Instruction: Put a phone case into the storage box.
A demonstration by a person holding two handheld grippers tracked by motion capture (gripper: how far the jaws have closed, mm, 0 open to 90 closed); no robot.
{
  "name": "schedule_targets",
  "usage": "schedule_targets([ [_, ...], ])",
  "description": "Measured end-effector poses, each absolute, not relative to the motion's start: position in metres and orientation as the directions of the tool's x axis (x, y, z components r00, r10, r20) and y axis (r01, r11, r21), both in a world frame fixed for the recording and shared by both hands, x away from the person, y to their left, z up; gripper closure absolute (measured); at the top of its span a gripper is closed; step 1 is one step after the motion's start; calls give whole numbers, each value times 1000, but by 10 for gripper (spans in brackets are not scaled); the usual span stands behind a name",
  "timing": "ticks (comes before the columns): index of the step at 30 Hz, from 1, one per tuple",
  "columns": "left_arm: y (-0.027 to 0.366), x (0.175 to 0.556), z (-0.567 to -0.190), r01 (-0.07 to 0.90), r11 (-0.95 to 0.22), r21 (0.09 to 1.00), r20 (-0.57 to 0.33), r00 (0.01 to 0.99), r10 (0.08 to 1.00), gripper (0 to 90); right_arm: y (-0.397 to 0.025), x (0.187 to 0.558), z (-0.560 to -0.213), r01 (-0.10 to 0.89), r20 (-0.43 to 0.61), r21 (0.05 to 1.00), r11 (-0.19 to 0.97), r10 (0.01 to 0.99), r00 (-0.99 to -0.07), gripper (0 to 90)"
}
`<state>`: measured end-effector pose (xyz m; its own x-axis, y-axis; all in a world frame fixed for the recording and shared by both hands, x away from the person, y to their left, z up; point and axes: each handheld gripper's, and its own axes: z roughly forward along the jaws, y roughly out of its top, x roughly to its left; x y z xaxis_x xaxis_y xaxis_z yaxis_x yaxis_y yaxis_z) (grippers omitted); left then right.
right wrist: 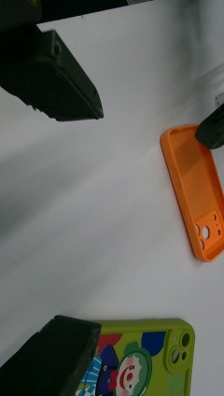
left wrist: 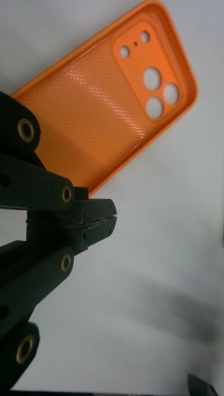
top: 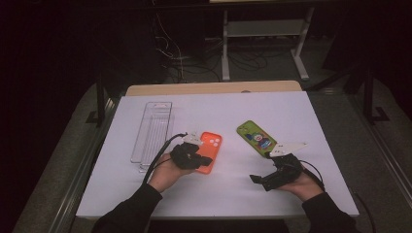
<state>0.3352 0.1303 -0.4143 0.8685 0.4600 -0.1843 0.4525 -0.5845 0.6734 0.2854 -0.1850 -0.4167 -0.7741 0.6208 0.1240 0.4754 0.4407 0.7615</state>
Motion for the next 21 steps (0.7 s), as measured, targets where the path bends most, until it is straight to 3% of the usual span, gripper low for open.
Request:
schedule_targets([
  [21, 125, 333, -437, 507, -607, 612, -198, 841, 503, 899, -184, 284, -417, 477, 125, 754, 453, 613, -780, 0],
])
